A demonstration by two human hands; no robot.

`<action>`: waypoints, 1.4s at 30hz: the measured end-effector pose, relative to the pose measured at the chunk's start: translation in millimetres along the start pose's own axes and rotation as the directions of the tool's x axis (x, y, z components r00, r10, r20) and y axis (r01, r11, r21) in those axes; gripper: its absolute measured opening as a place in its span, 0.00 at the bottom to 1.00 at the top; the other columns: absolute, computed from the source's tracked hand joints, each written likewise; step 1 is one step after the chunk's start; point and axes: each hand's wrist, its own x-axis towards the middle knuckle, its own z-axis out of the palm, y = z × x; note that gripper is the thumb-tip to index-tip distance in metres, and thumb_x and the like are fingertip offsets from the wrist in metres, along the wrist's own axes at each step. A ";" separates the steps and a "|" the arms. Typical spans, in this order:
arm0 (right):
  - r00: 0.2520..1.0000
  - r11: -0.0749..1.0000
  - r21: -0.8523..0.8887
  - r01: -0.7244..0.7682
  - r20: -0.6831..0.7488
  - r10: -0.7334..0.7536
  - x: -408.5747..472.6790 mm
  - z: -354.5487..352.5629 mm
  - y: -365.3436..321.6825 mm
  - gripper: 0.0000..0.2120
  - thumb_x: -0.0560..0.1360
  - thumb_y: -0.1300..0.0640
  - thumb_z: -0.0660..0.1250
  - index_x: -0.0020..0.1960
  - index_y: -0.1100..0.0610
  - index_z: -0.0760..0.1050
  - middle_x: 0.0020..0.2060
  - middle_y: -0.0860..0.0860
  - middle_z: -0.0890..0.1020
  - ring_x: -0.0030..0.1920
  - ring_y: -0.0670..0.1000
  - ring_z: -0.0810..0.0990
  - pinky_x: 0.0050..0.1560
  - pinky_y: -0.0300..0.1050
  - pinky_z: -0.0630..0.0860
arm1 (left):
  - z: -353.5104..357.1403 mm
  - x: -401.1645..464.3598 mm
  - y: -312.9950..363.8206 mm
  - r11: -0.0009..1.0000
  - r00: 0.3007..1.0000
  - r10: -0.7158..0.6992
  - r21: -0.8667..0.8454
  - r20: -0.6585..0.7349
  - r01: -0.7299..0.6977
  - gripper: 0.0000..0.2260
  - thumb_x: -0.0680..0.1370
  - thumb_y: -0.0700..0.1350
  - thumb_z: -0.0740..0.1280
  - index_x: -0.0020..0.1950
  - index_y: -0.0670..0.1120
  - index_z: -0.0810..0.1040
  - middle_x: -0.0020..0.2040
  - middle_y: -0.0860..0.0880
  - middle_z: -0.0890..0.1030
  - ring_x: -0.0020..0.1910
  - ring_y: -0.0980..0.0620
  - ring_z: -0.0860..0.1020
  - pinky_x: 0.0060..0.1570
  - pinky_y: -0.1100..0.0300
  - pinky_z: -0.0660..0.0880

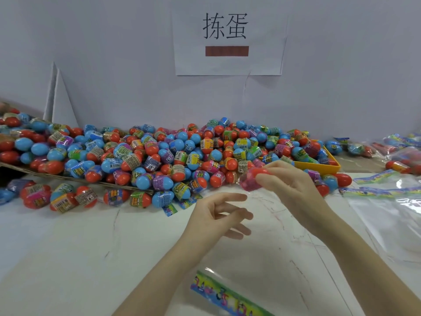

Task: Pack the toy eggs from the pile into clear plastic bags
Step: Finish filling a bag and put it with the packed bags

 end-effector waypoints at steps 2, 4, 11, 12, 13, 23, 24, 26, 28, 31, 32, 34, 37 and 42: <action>0.999 0.998 -0.048 0.036 0.004 -0.036 -0.2 2.1 -0.4 0.10 0.69 0.48 0.66 0.35 0.53 0.80 0.36 0.51 0.78 0.37 0.39 0.71 0.35 0.26 0.66 | 1.6 -0.2 -0.4 1.000 1.000 0.012 0.008 0.002 -0.012 0.09 0.75 0.33 0.66 0.49 0.46 0.79 0.36 0.49 0.84 0.31 0.51 0.82 0.30 0.64 0.76; 0.998 0.996 -0.070 0.054 -0.016 -0.055 0.5 4.2 -2.5 0.06 0.67 0.51 0.66 0.34 0.50 0.80 0.34 0.50 0.79 0.36 0.40 0.72 0.34 0.27 0.67 | 2.3 0.1 -0.7 1.000 1.000 0.019 0.014 -0.007 -0.019 0.09 0.74 0.34 0.67 0.48 0.46 0.79 0.36 0.50 0.84 0.31 0.53 0.82 0.31 0.65 0.76; 0.979 0.968 0.190 0.161 -0.152 -0.133 -1.1 -2.5 -6.6 0.10 0.70 0.61 0.70 0.43 0.45 0.78 0.35 0.37 0.82 0.41 0.38 0.80 0.39 0.28 0.74 | -1.9 2.4 -1.2 0.997 0.991 0.059 -0.037 -0.120 -0.064 0.06 0.71 0.34 0.70 0.37 0.44 0.82 0.33 0.48 0.84 0.30 0.51 0.82 0.31 0.66 0.76; 0.980 0.959 0.239 0.150 -0.163 -0.113 -0.5 -3.9 -8.4 0.07 0.69 0.58 0.68 0.43 0.47 0.77 0.36 0.37 0.82 0.41 0.39 0.81 0.39 0.29 0.75 | -2.1 2.8 -1.1 0.996 0.989 0.067 -0.044 -0.130 -0.073 0.06 0.71 0.34 0.71 0.37 0.44 0.82 0.33 0.47 0.84 0.30 0.51 0.82 0.31 0.66 0.76; 0.981 0.948 0.281 0.146 -0.168 -0.101 0.3 -5.1 -8.1 0.06 0.67 0.55 0.66 0.43 0.49 0.76 0.35 0.37 0.82 0.41 0.38 0.81 0.38 0.28 0.75 | -2.3 3.1 -1.0 0.995 0.987 0.076 -0.048 -0.142 -0.083 0.05 0.70 0.35 0.71 0.36 0.44 0.82 0.33 0.47 0.84 0.30 0.51 0.82 0.31 0.66 0.76; 0.983 0.974 -0.142 0.177 -0.021 -0.182 -2.5 2.7 -9.6 0.06 0.69 0.42 0.56 0.45 0.41 0.68 0.40 0.35 0.75 0.45 0.34 0.76 0.42 0.26 0.71 | 0.8 2.1 -0.3 0.986 0.966 0.156 -0.025 -0.207 -0.164 0.07 0.67 0.34 0.73 0.36 0.46 0.81 0.31 0.49 0.83 0.31 0.54 0.82 0.33 0.67 0.76; 0.978 0.953 -0.229 0.199 -0.021 -0.209 -2.8 3.0 -8.9 0.10 0.69 0.41 0.55 0.46 0.42 0.70 0.40 0.35 0.74 0.45 0.39 0.76 0.45 0.31 0.71 | 1.0 1.8 -0.1 0.986 0.965 0.160 -0.021 -0.207 -0.168 0.08 0.67 0.34 0.73 0.35 0.46 0.81 0.31 0.49 0.83 0.31 0.54 0.82 0.33 0.67 0.76; 0.957 0.870 -0.421 0.255 -0.020 -0.290 -2.6 3.4 -6.9 0.17 0.71 0.43 0.56 0.50 0.51 0.76 0.42 0.39 0.74 0.46 0.46 0.73 0.51 0.43 0.69 | 1.2 0.9 0.3 0.985 0.964 0.167 -0.015 -0.209 -0.174 0.10 0.67 0.34 0.74 0.35 0.49 0.81 0.32 0.50 0.83 0.32 0.54 0.82 0.34 0.68 0.76; 0.947 0.832 -0.483 0.273 -0.017 -0.321 -1.3 3.2 -3.7 0.14 0.73 0.50 0.61 0.52 0.58 0.77 0.43 0.43 0.73 0.47 0.48 0.71 0.51 0.47 0.68 | 1.6 0.5 0.2 0.984 0.963 0.169 -0.017 -0.210 -0.177 0.09 0.67 0.34 0.74 0.37 0.49 0.82 0.33 0.49 0.84 0.32 0.54 0.82 0.34 0.68 0.76; 0.957 0.877 -0.400 0.266 0.005 -0.288 -1.2 3.1 -1.0 0.07 0.74 0.58 0.65 0.52 0.55 0.76 0.41 0.38 0.72 0.44 0.43 0.70 0.50 0.38 0.67 | 1.8 0.2 0.5 0.985 0.963 0.162 -0.024 -0.215 -0.171 0.09 0.67 0.34 0.74 0.39 0.47 0.82 0.34 0.49 0.84 0.33 0.54 0.82 0.35 0.67 0.76; 0.964 0.898 -0.357 0.256 0.024 -0.265 -1.1 2.7 -0.6 0.06 0.75 0.59 0.64 0.51 0.52 0.75 0.41 0.36 0.72 0.43 0.41 0.71 0.48 0.33 0.67 | 1.6 0.0 0.7 0.986 0.963 0.158 -0.022 -0.219 -0.167 0.09 0.67 0.34 0.74 0.40 0.47 0.82 0.34 0.49 0.84 0.33 0.54 0.82 0.35 0.67 0.76; 0.973 0.932 -0.280 0.230 0.052 -0.225 -1.2 2.0 -0.1 0.08 0.75 0.60 0.63 0.47 0.46 0.71 0.41 0.37 0.73 0.43 0.37 0.72 0.43 0.26 0.66 | 1.0 0.1 0.7 0.988 0.963 0.147 -0.016 -0.227 -0.155 0.09 0.67 0.35 0.74 0.41 0.47 0.82 0.34 0.50 0.84 0.33 0.55 0.82 0.34 0.69 0.76; 0.983 0.970 -0.166 0.176 0.078 -0.165 -1.8 2.2 -2.1 0.13 0.76 0.61 0.63 0.44 0.41 0.69 0.42 0.39 0.76 0.42 0.39 0.74 0.41 0.31 0.71 | 0.9 1.0 0.2 0.992 0.966 0.115 -0.016 -0.230 -0.122 0.09 0.67 0.37 0.74 0.44 0.47 0.81 0.35 0.50 0.85 0.35 0.55 0.83 0.35 0.68 0.76; 0.987 0.987 -0.097 0.124 0.111 -0.114 -1.7 1.3 -3.7 0.12 0.76 0.59 0.62 0.44 0.40 0.71 0.40 0.40 0.78 0.39 0.43 0.77 0.42 0.38 0.75 | 2.0 -0.1 2.3 0.991 0.979 0.131 0.011 -0.158 -0.131 0.08 0.67 0.40 0.74 0.43 0.51 0.84 0.37 0.51 0.85 0.37 0.59 0.81 0.37 0.69 0.74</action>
